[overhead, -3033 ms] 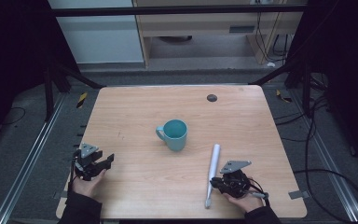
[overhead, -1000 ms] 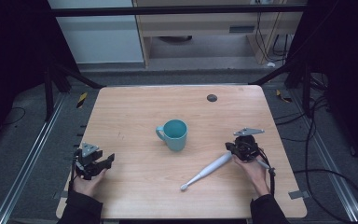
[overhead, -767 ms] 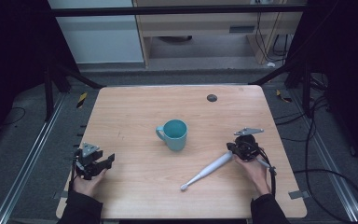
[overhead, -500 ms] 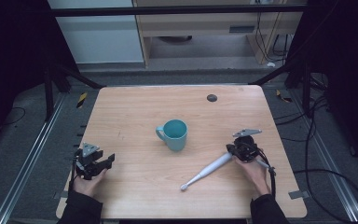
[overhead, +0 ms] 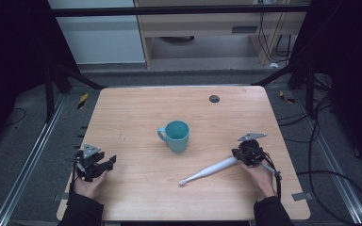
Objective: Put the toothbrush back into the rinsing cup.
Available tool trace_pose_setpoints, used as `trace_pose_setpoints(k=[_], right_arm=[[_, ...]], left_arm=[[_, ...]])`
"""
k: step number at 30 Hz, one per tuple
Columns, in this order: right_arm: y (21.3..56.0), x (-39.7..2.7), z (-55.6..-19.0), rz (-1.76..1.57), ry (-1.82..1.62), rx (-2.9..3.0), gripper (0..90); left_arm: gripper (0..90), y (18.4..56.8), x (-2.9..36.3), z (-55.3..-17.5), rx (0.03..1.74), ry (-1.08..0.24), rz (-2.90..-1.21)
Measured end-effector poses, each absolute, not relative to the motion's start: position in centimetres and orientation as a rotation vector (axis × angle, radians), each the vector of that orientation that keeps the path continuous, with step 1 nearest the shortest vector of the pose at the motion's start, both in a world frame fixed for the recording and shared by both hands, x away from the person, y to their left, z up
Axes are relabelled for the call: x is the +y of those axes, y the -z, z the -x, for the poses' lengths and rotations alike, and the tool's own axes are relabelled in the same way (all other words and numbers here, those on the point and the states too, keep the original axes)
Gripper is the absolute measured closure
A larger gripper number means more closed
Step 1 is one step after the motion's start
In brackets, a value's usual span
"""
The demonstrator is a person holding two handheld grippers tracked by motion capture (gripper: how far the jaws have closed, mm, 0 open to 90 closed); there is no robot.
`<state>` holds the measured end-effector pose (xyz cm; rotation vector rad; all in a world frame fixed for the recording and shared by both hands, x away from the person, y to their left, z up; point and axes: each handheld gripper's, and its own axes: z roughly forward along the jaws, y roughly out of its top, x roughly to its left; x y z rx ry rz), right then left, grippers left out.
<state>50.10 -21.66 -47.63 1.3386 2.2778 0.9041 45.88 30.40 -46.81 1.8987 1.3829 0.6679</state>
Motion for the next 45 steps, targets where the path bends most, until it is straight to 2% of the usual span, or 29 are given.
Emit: trace_pose_setpoints(k=[45], right_arm=[[47.4,-21.6,-45.6,-1.262,-0.863,2.355,90.0]], left_arm=[[46.2,46.7,30.5,-45.8,1.386,-0.663,-1.890]])
